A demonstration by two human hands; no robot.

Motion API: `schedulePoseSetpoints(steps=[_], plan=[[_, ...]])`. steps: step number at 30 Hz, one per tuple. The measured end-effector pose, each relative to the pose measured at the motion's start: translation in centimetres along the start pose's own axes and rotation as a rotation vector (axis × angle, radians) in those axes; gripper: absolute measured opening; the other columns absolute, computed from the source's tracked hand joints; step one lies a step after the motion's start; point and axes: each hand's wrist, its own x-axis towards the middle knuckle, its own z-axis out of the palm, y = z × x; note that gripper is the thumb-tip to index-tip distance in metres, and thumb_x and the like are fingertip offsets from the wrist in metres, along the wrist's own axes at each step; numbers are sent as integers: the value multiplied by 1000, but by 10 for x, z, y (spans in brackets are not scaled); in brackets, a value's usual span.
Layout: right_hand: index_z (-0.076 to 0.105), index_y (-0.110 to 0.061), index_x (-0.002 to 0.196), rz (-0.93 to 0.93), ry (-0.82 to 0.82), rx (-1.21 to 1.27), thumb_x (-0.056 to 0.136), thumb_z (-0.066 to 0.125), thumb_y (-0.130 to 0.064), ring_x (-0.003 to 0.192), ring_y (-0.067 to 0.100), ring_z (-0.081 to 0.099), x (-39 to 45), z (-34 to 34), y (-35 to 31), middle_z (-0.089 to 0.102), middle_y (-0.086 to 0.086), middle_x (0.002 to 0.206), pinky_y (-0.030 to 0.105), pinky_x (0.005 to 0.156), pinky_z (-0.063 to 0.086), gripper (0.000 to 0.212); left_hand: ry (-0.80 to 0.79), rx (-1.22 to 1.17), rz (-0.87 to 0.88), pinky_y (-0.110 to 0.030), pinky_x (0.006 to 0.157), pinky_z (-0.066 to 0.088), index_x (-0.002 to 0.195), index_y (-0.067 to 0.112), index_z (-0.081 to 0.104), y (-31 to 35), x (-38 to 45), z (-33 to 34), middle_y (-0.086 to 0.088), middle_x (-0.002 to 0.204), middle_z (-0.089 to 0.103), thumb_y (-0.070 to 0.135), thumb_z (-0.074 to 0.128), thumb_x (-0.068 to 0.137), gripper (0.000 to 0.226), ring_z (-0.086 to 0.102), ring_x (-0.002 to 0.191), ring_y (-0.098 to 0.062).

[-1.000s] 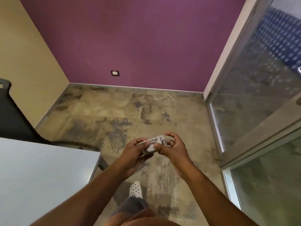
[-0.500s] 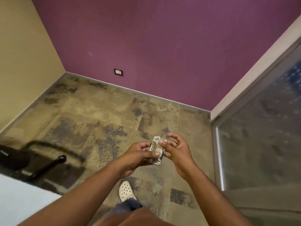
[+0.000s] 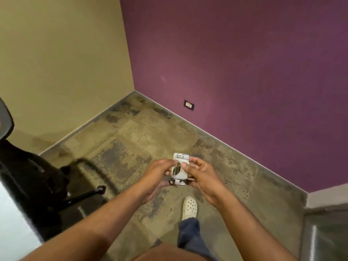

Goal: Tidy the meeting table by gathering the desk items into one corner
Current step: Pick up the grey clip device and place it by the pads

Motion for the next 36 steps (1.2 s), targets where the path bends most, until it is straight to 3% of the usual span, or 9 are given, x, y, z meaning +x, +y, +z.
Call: schedulePoseSetpoints(steps=[3, 6, 9, 12, 15, 18, 23, 33, 36], plan=[[67, -14, 128, 12, -120, -46, 97, 74, -21, 106, 31, 78, 68, 10, -29, 80, 11, 115, 43, 86, 64, 33, 110, 27, 31, -39, 75, 65, 90, 23, 80, 32, 42, -20, -1, 78, 74, 42, 78, 92, 20, 73, 70, -14], [70, -16, 127, 14, -247, -117, 100, 71, -21, 103, 27, 78, 130, 23, -65, 80, 10, 115, 34, 80, 64, 28, 221, -7, 56, -45, 77, 66, 106, 6, 75, 64, 83, -40, -4, 75, 72, 41, 80, 90, 39, 75, 73, -20], [72, -14, 127, 27, -369, -169, 101, 69, -18, 98, 23, 79, 184, 38, -104, 80, 10, 114, 31, 74, 63, 27, 333, -69, 87, -36, 66, 64, 105, 0, 74, 104, 111, -55, -6, 69, 69, 42, 84, 80, 50, 75, 68, -20], [72, -10, 125, 29, -481, -239, 101, 68, -13, 90, 19, 79, 234, 62, -144, 80, 12, 112, 27, 68, 61, 25, 400, -111, 147, -40, 72, 65, 103, 7, 77, 138, 131, -71, -21, 92, 79, 39, 83, 83, 39, 77, 83, -27], [73, -11, 124, 50, -572, -301, 101, 67, -11, 92, 22, 79, 275, 96, -167, 80, 12, 112, 29, 69, 62, 23, 508, -197, 187, -45, 80, 66, 111, -2, 74, 157, 145, -94, -30, 113, 76, 30, 78, 93, 37, 74, 96, -34], [73, -10, 124, 66, -672, -358, 101, 67, -10, 99, 25, 77, 322, 139, -181, 80, 13, 113, 30, 76, 63, 24, 634, -284, 226, -37, 69, 64, 109, -3, 75, 174, 162, -126, -25, 104, 79, 29, 80, 91, 37, 77, 86, -26], [75, -13, 118, 87, -790, -470, 100, 69, -10, 91, 19, 78, 399, 226, -190, 81, 12, 110, 28, 70, 62, 19, 783, -375, 247, -32, 66, 61, 105, 4, 79, 198, 194, -205, -6, 80, 76, 33, 84, 87, 34, 72, 71, -17], [75, -12, 118, 94, -929, -588, 101, 68, -11, 87, 16, 77, 529, 414, -239, 81, 13, 110, 24, 65, 59, 19, 932, -445, 327, -37, 72, 60, 100, 5, 81, 287, 252, -380, -11, 82, 77, 33, 84, 86, 32, 70, 69, -17], [74, -12, 119, 129, -972, -592, 101, 69, -14, 90, 19, 76, 554, 466, -241, 80, 12, 111, 29, 72, 62, 19, 1005, -455, 344, -38, 70, 62, 98, 8, 82, 308, 254, -423, -12, 86, 79, 35, 84, 86, 29, 75, 75, -20]])
